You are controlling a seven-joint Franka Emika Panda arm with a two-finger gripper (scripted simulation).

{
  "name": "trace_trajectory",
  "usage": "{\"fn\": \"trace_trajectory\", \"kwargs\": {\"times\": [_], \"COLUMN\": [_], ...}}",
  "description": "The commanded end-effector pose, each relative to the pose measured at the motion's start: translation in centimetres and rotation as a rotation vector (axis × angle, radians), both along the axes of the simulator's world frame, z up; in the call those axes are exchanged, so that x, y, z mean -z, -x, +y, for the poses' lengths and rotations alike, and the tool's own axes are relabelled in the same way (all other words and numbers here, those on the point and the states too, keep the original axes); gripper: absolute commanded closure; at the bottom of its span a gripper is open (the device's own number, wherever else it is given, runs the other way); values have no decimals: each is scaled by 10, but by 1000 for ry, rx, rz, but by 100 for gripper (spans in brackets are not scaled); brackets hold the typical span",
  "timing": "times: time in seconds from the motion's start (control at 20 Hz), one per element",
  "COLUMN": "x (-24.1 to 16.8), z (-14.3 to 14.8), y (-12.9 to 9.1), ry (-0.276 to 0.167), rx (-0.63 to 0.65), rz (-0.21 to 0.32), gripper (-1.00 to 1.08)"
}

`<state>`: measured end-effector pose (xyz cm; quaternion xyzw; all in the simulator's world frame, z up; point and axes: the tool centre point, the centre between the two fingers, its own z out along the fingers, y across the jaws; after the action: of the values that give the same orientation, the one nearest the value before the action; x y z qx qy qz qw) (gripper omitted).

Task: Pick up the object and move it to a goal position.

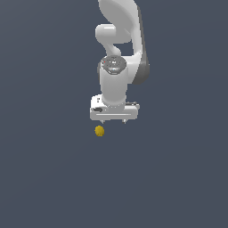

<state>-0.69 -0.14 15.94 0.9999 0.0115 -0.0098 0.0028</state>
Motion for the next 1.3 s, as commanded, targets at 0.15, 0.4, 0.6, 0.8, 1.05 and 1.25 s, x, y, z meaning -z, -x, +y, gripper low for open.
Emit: {"fn": "trace_trajectory", "kwargs": {"times": [0.15, 0.4, 0.6, 0.8, 1.05, 1.25], "x": [-5, -23, -23, -15, 7, 35], "z": [-2, -12, -12, -17, -30, -48], "y": [-2, -8, -8, -7, -2, 6], "ry": [2, 11, 10, 8, 1, -4], "rx": [1, 2, 3, 35, 124, 237], "rz": [-4, -20, -20, -20, -20, -20], "gripper": [-92, -92, -92, -92, -92, -92]}}
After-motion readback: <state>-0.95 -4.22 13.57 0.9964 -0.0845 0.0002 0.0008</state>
